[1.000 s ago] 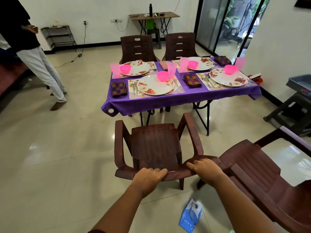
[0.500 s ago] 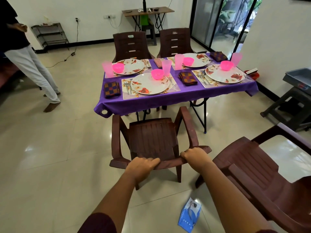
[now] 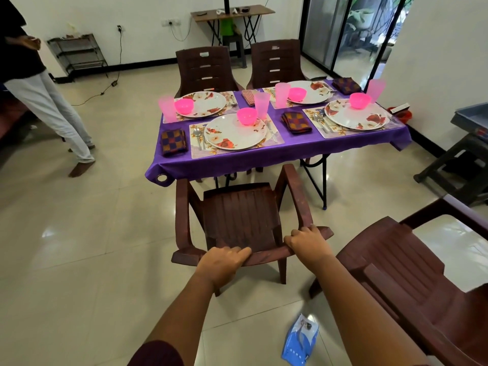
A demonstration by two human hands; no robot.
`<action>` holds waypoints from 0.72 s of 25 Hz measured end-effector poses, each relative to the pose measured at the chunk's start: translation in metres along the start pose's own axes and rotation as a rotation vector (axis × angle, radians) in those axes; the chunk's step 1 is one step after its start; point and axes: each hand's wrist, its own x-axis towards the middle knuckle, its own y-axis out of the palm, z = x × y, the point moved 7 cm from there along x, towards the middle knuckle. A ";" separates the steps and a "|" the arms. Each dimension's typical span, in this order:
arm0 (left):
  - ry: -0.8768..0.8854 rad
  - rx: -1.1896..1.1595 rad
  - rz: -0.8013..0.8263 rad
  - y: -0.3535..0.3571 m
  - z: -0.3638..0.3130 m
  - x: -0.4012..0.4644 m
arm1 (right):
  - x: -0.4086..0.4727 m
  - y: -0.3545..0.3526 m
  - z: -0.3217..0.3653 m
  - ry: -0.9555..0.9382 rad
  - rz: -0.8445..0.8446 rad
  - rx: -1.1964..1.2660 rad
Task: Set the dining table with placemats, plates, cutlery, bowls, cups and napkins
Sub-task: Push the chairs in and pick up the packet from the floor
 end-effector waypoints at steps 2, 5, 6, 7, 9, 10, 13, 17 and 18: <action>-0.018 0.004 0.009 -0.004 -0.003 0.001 | -0.001 0.000 -0.001 0.033 0.018 -0.018; -0.149 -0.103 0.159 -0.010 0.000 0.003 | -0.003 -0.005 -0.001 0.090 0.049 -0.012; -0.201 -0.166 0.200 -0.011 0.001 0.003 | -0.006 -0.006 0.000 0.100 0.040 0.003; -0.279 -0.302 0.194 -0.014 0.001 0.003 | -0.010 -0.007 0.000 0.108 0.017 0.021; -0.570 -0.815 -0.017 -0.025 0.015 0.006 | -0.024 -0.006 -0.003 0.131 -0.050 0.051; -0.713 -1.057 -0.171 -0.027 0.023 0.008 | -0.033 -0.004 -0.006 0.152 -0.074 0.059; -0.831 -1.183 -0.427 -0.043 0.015 0.028 | -0.070 0.009 -0.031 0.279 -0.112 0.093; -0.554 -1.106 -0.431 -0.060 -0.075 0.089 | -0.133 0.040 -0.085 0.424 -0.039 0.113; -0.470 -1.084 -0.404 -0.060 -0.107 0.106 | -0.152 0.050 -0.101 0.452 -0.020 0.119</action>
